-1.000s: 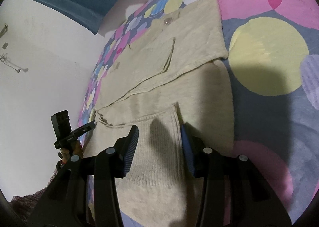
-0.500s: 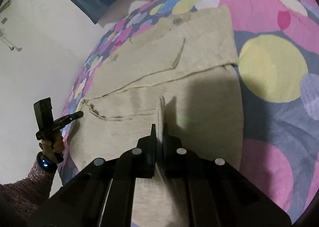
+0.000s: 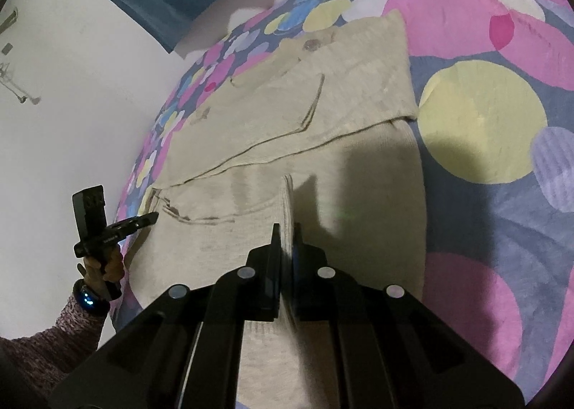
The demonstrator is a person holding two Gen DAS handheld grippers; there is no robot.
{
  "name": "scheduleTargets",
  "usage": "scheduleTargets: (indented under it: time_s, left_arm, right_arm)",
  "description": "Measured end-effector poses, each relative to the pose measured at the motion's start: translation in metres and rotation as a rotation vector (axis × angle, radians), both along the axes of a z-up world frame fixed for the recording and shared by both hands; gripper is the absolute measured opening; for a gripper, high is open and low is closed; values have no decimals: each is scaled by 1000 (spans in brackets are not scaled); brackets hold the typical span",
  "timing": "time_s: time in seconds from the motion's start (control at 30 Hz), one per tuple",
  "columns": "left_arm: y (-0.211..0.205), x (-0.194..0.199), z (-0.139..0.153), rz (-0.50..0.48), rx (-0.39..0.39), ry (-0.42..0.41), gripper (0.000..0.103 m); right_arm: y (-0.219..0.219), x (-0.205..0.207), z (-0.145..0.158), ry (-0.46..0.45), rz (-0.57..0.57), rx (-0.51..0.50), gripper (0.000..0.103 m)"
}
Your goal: Fold small clothes
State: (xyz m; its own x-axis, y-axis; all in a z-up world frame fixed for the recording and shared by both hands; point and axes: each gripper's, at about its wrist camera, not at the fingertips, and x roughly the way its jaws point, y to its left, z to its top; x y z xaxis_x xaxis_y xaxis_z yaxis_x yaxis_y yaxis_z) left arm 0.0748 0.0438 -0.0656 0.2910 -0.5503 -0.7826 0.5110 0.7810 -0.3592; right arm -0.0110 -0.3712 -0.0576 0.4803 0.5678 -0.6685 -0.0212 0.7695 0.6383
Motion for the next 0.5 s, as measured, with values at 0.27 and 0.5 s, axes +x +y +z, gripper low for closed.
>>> scheduleTargets:
  time_s: [0.27,0.5]
  left_arm:
    - [-4,-6,3,2,46,-52,5]
    - [6,-17,39,45,16,-155,5]
  right_arm:
    - [-6,9,-13,43,-13,54,10]
    - [-7,5,16,-25,-12,19,4]
